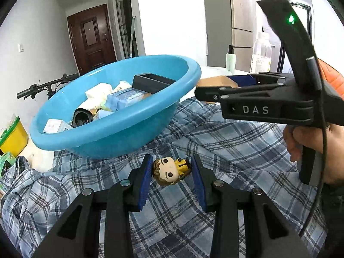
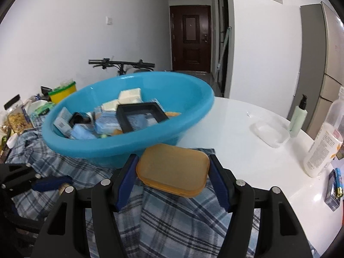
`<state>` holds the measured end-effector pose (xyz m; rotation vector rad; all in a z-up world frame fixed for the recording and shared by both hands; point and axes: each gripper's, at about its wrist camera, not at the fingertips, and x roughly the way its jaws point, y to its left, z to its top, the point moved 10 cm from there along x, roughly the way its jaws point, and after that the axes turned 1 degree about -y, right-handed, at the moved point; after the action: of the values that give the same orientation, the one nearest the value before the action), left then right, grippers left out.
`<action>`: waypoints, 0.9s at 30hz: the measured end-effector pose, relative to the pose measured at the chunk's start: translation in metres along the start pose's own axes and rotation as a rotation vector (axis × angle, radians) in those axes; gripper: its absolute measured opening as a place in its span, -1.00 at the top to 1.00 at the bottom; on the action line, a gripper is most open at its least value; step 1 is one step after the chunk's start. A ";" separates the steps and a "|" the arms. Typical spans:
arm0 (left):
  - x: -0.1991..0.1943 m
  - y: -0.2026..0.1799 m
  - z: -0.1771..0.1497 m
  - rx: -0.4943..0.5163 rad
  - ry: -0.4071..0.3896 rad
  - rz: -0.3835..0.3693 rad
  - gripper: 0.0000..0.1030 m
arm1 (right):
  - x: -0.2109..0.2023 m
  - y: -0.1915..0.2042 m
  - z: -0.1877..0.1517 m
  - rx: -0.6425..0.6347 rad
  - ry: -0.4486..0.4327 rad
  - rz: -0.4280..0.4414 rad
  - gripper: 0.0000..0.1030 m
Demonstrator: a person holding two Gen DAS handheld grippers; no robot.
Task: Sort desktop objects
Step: 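Lift the amber block and figurine and carry both over the basin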
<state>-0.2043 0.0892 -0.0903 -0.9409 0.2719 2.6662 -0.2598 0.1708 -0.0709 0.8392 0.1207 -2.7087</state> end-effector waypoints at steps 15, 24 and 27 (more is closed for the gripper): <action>-0.013 0.002 0.004 -0.025 -0.032 -0.003 0.25 | -0.057 -0.057 0.030 0.089 -0.128 -0.116 -0.23; -0.014 0.006 0.006 -0.034 -0.039 0.005 0.25 | -0.061 0.007 0.085 0.047 -0.206 0.075 -0.23; -0.013 0.007 0.005 -0.038 -0.037 0.005 0.25 | -0.051 0.026 0.097 0.018 -0.211 0.103 -0.23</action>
<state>-0.1999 0.0808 -0.0770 -0.9025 0.2164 2.6992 -0.2641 0.1426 0.0386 0.5438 0.0066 -2.6841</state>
